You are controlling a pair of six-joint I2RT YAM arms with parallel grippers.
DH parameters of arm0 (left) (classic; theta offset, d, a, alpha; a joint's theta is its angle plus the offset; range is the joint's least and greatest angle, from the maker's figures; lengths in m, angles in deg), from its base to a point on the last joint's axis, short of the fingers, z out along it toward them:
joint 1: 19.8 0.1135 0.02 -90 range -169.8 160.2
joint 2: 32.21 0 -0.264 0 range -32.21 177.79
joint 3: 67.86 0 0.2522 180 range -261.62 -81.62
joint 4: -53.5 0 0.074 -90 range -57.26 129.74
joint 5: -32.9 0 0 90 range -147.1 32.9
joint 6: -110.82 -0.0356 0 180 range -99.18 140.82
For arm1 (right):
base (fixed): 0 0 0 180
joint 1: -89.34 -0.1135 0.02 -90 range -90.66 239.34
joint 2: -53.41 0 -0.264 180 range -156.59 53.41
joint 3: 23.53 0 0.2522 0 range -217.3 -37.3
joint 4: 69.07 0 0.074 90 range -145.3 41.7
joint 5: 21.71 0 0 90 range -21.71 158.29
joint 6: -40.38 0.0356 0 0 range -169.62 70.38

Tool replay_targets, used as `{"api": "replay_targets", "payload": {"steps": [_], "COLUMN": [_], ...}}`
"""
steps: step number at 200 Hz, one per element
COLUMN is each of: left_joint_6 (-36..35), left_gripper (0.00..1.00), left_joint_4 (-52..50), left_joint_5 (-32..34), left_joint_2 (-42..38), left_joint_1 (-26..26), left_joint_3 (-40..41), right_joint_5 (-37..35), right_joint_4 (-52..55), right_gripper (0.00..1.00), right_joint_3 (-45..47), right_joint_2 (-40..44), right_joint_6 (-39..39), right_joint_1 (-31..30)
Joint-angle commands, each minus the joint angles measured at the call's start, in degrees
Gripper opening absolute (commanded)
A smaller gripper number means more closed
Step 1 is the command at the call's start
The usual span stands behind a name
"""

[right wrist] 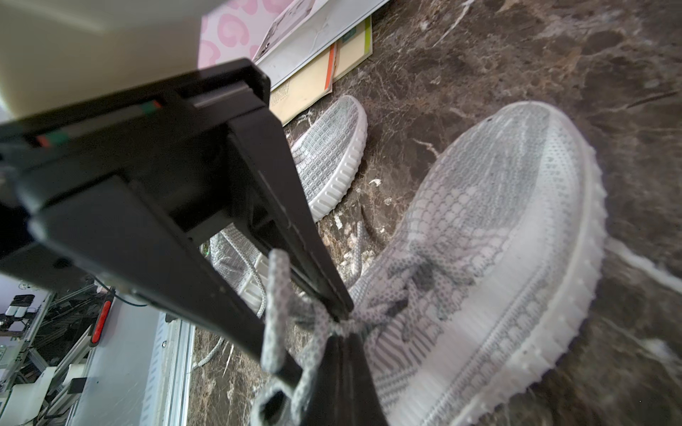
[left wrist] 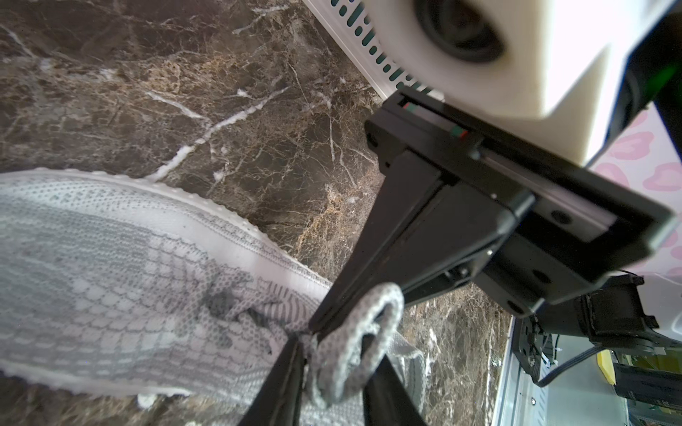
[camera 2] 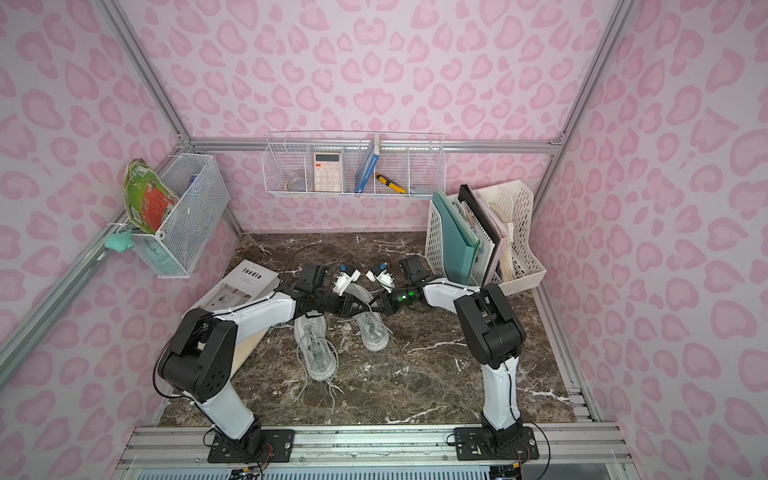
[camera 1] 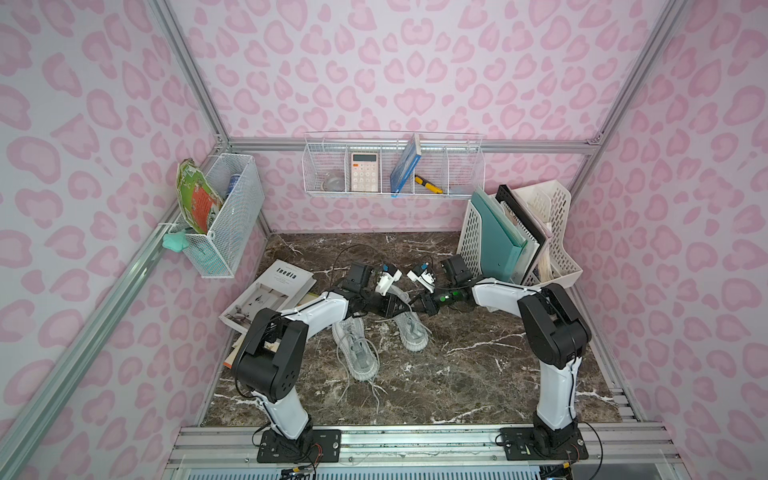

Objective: Tie the shoes
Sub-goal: Cross the shoelace with the shoelace.

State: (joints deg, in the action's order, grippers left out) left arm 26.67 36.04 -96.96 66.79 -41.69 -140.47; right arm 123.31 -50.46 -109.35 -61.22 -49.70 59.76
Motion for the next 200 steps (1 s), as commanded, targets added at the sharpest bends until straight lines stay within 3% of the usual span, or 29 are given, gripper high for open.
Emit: {"api": "replay_targets", "payload": {"steps": [1,78,158,200], "left_joint_6": [0.39,1.31,1.07,1.05], "left_gripper": [0.35,0.42,0.02,0.0], "left_joint_4": [0.84,1.45,-0.69,-0.65], "left_joint_5": [-0.73,-0.28,-0.19,-0.16], "left_joint_2": [-0.52,-1.32,-0.96,-2.48], "left_joint_1": [0.18,0.44,0.44,0.45], "left_joint_3": [-0.5,-1.45,-2.87,-1.33], "right_joint_5": [-0.16,-0.32,-2.89,-6.86], "right_joint_4": [0.04,0.26,-0.47,-0.71], "right_gripper": [0.0,0.0,0.0,0.0], "right_joint_3": [-0.12,-0.13,0.59,0.94], "right_joint_2": [0.52,0.63,1.66,2.3], "right_joint_6": [-0.62,-0.69,2.27,6.5], "right_joint_1": [0.0,-0.4,-0.31,-0.65]}}
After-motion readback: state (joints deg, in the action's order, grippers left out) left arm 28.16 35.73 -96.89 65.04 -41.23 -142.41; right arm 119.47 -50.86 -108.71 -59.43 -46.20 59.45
